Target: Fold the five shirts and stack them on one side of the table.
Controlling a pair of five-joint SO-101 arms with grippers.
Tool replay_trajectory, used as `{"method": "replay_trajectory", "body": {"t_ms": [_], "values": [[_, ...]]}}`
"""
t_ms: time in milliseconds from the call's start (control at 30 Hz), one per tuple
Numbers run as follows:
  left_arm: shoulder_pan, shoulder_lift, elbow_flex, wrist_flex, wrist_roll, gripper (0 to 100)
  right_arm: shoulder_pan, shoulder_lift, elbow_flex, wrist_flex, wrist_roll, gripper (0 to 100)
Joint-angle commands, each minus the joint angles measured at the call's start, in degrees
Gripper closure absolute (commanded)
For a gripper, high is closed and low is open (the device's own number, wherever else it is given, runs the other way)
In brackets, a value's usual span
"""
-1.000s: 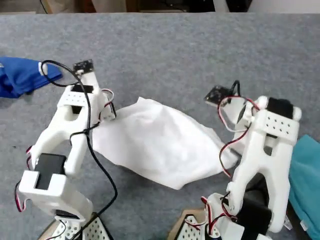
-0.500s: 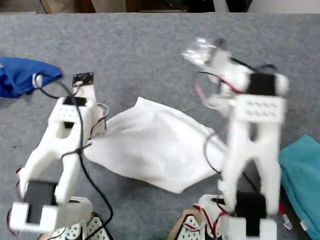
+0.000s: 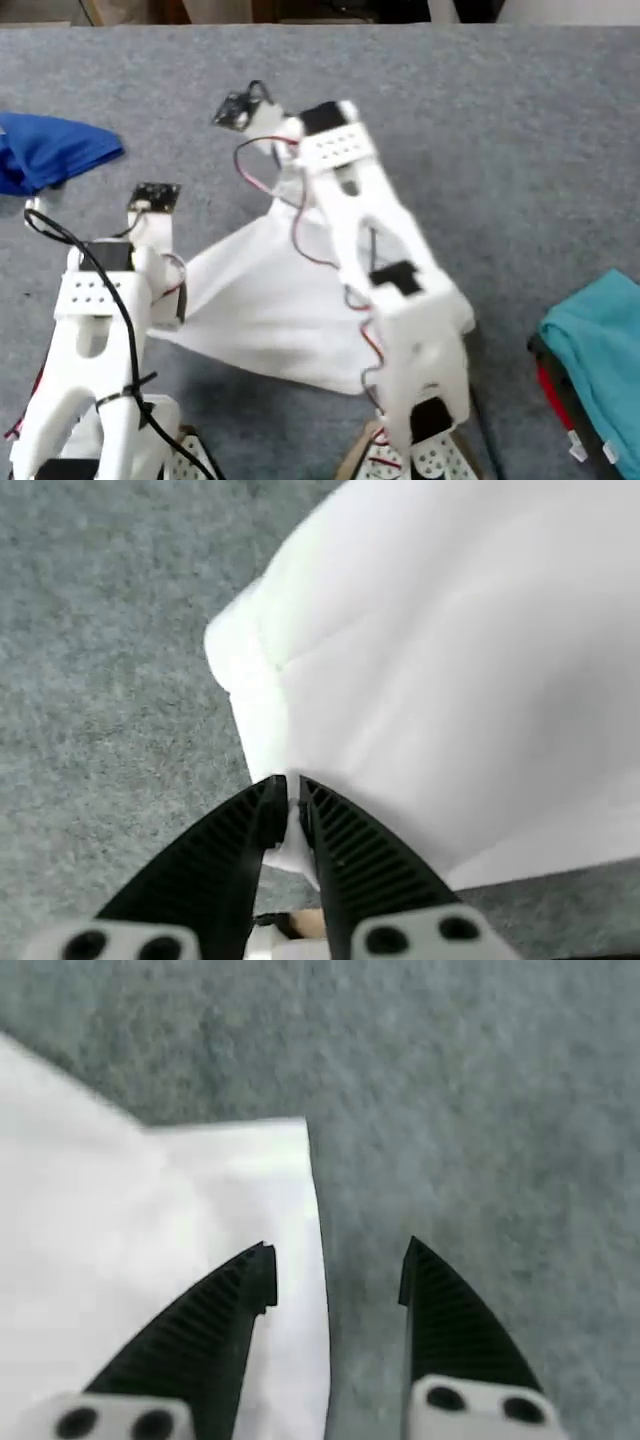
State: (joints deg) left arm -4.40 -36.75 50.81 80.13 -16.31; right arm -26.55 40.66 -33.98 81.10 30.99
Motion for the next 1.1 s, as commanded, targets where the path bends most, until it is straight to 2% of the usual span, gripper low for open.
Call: {"method": "replay_trajectory", "body": {"t_ms": [0, 233, 367, 433, 567, 867, 1067], "values": [[-0.3, -1.6, 0.3, 2.2, -3.7, 98, -2.8, 9.8, -13.9, 2.1, -1.2, 78.5], [-0.4, -1.7, 0.3, 2.6, -4.1, 98, -4.1, 26.6, -37.8, 11.7, -1.3, 80.4], [-0.5, -1.7, 0.4, 2.6, -4.1, 98, -1.5, 32.4, -48.0, 16.4, -1.4, 99.8], [-0.5, -1.7, 2.0, 1.3, -4.1, 98, 0.8, 34.2, -52.3, 18.7, -1.4, 97.7], [-1.0, -1.7, 5.1, -1.9, -4.0, 98, 6.3, 34.3, -60.1, 20.9, -3.8, 99.4], [-8.6, -1.3, 8.0, -9.9, -4.1, 98, 16.5, 23.6, -61.2, 20.6, -4.6, 99.4], [-9.6, -1.3, 8.0, -12.0, -4.0, 98, 21.4, 19.2, -61.1, 19.8, -4.5, 99.4]]}}
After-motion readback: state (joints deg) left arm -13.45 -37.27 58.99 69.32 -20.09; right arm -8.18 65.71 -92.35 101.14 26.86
